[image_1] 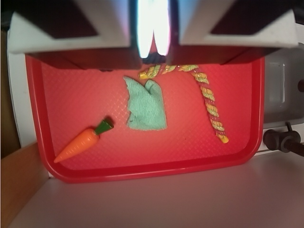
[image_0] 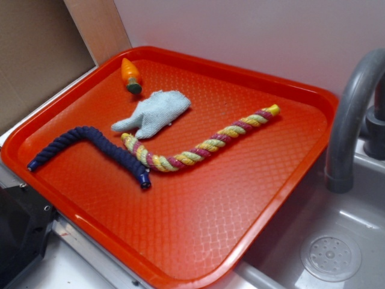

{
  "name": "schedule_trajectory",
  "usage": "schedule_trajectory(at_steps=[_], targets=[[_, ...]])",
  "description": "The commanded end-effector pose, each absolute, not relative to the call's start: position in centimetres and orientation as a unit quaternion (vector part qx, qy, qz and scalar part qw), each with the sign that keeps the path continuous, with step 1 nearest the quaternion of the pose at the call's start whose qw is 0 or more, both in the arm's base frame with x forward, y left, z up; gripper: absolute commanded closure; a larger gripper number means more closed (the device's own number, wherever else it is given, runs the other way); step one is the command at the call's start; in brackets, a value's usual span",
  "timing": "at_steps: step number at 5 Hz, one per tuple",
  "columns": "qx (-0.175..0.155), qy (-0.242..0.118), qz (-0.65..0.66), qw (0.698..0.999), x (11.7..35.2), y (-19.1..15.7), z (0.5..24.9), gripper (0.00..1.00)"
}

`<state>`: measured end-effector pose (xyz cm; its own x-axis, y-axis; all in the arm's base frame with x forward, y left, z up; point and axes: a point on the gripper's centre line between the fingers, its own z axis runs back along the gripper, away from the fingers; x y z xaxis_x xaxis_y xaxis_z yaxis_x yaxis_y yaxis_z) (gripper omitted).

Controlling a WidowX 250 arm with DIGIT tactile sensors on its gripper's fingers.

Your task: Grab the blue cloth.

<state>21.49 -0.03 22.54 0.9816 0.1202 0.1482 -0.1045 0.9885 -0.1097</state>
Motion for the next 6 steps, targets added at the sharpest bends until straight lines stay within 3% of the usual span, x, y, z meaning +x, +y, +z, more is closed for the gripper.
schedule_trajectory(at_steps=[1, 3, 4, 5, 6], targets=[[0.015, -0.066, 0.051, 0.996, 23.2, 0.0, 15.3, 0.00], [0.041, -0.048, 0.050, 0.997, 24.5, 0.8, 8.3, 0.00], [0.062, -0.043, 0.056, 0.996, 26.4, 2.4, 5.0, 0.00], [0.026, -0.012, 0.066, 0.997, 26.8, 2.6, 4.2, 0.00], [0.065, -0.023, 0.062, 0.996, 26.7, 2.6, 3.0, 1.00]])
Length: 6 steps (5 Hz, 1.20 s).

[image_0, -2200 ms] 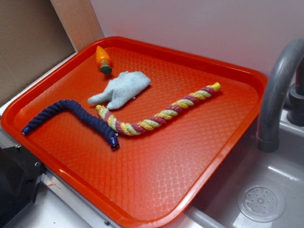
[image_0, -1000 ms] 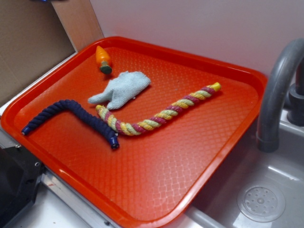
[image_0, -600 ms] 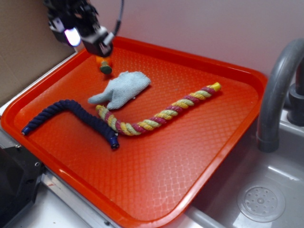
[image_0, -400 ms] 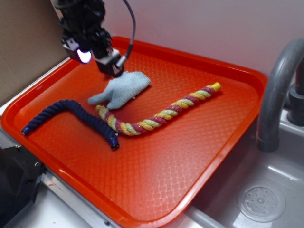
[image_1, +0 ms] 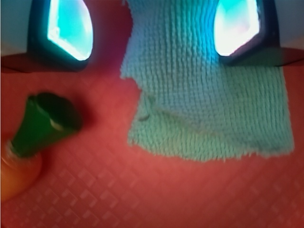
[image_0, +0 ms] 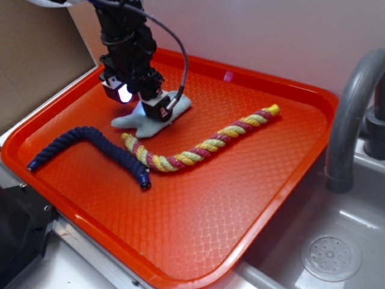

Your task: Grab the blue cloth.

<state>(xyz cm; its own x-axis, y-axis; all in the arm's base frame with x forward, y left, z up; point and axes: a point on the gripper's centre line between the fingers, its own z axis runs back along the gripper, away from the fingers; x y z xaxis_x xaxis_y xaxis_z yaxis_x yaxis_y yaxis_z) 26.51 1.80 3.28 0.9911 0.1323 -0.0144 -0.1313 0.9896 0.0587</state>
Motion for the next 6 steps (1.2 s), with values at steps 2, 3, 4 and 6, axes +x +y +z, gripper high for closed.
schedule_trajectory(at_steps=[2, 3, 4, 6], targets=[[0.076, -0.026, 0.060, 0.995, 26.5, 2.4, 2.8, 1.00], [0.071, -0.029, 0.062, 0.995, 26.6, 2.5, 3.5, 1.00], [0.070, -0.028, 0.064, 0.995, 26.5, 2.6, 3.6, 1.00], [0.018, -0.038, 0.062, 0.997, 24.6, -0.2, 9.8, 1.00]])
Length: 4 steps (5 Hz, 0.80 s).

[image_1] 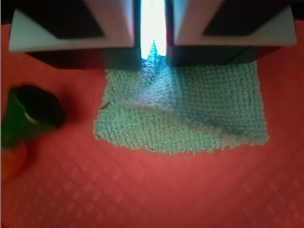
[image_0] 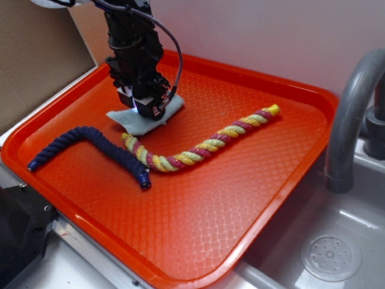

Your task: Grab the blue cloth.

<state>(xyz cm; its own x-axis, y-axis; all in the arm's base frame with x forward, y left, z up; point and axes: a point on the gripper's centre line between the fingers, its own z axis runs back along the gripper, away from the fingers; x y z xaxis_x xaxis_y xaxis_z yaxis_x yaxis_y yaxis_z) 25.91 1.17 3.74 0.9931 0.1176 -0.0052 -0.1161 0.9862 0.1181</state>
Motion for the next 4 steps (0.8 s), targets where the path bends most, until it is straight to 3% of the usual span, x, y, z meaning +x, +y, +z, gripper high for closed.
schedule_trajectory(at_steps=[1, 2, 3, 4], targets=[[-0.059, -0.064, 0.074, 0.993, 23.9, -0.6, 14.8, 1.00], [-0.088, -0.091, 0.076, 0.989, 23.4, -0.3, 19.8, 1.00], [-0.065, -0.098, 0.094, 0.989, 22.8, -0.9, 24.9, 1.00], [-0.070, -0.103, 0.098, 0.987, 22.7, -0.6, 29.6, 1.00]])
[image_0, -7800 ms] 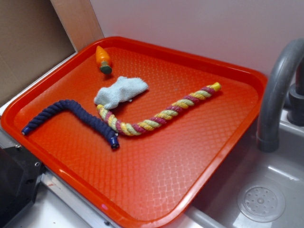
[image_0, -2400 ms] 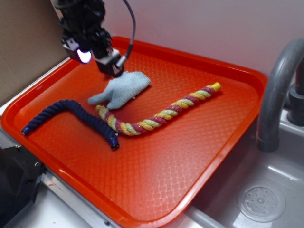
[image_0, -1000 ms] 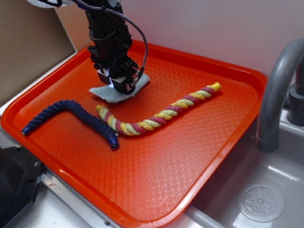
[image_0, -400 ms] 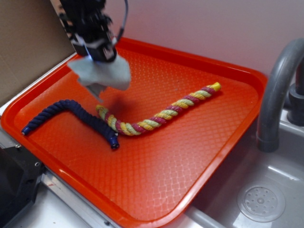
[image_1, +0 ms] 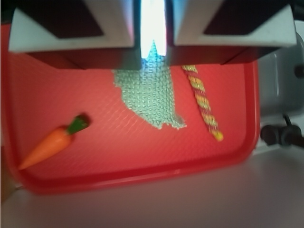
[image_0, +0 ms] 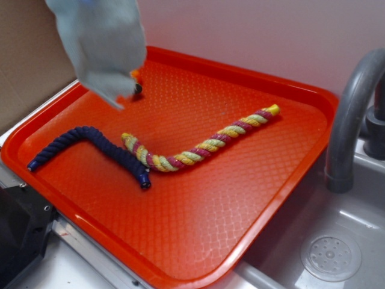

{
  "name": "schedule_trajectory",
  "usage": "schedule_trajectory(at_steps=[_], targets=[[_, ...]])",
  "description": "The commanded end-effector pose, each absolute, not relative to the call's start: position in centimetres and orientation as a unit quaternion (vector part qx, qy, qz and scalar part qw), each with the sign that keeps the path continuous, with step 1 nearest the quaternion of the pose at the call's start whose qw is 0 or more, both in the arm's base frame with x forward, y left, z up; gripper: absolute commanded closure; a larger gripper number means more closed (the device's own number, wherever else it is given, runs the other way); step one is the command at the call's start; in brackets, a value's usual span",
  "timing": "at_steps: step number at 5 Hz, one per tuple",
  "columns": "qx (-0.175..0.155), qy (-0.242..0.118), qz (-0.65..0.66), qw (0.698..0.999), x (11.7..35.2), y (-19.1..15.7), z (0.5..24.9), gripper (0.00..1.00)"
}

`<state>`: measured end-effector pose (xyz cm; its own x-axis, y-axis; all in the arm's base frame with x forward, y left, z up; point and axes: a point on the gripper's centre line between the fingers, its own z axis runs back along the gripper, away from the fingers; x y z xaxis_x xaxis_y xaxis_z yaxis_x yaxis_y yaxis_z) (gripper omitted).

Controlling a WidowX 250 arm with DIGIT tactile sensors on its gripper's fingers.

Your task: Grab the blue cloth.

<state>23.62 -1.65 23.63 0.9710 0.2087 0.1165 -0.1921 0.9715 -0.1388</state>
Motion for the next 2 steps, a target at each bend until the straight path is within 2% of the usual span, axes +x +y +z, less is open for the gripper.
schedule_trajectory(at_steps=[1, 2], targets=[[-0.056, -0.150, 0.137, 0.978, 22.75, -0.49, 29.37, 1.00], [-0.017, -0.145, 0.142, 0.979, 22.78, -0.99, 28.43, 1.00]])
